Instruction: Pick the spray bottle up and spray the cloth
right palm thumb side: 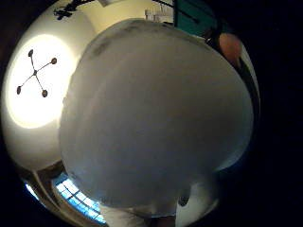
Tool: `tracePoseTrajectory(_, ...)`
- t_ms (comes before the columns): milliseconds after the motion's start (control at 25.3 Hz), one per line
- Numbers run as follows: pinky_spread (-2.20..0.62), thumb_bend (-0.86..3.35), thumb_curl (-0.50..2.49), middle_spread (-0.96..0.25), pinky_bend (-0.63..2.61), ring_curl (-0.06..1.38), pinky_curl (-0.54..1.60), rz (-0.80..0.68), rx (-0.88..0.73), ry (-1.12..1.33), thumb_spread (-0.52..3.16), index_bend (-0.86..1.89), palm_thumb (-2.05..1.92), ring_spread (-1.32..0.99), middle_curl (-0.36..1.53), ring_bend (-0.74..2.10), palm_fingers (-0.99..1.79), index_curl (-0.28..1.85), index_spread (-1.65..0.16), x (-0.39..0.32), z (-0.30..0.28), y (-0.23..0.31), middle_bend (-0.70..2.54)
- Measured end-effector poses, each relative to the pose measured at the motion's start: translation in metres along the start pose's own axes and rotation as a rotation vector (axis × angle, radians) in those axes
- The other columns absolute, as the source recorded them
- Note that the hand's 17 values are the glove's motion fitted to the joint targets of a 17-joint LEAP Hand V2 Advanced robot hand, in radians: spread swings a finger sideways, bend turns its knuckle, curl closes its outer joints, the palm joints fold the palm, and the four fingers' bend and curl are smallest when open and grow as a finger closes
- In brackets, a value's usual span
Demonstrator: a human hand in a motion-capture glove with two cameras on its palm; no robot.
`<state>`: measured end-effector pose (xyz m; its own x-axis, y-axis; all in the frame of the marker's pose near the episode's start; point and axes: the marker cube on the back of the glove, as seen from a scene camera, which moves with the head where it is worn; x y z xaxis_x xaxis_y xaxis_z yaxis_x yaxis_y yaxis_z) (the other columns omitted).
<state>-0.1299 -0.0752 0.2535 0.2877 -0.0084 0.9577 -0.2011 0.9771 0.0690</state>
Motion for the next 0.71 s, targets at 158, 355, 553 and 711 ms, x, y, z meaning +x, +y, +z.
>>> tracePoseTrajectory(158,0.04,-0.03,0.5,-0.19,0.19,0.38,0.34,0.0,-0.001,0.009,0.99,0.12,0.91,-0.19,0.4,0.49,0.9,0.28,-0.34,0.001,0.004,-0.008,0.19)
tracePoseTrajectory(355,0.03,-0.02,0.49,-0.19,0.22,0.39,0.35,0.009,-0.013,0.021,0.98,0.08,0.9,-0.19,0.39,0.51,0.87,0.27,-0.33,0.0,0.008,-0.019,0.17)
tracePoseTrajectory(553,0.04,-0.02,0.48,-0.19,0.23,0.4,0.35,0.028,-0.022,0.029,0.98,0.08,0.9,-0.19,0.39,0.54,0.84,0.25,-0.33,-0.002,0.006,-0.026,0.18)
tracePoseTrajectory(711,0.04,-0.03,0.48,-0.2,0.16,0.38,0.33,0.042,-0.044,0.015,0.97,0.13,0.89,-0.19,0.41,0.5,0.93,0.26,-0.32,-0.007,0.007,-0.031,0.26)
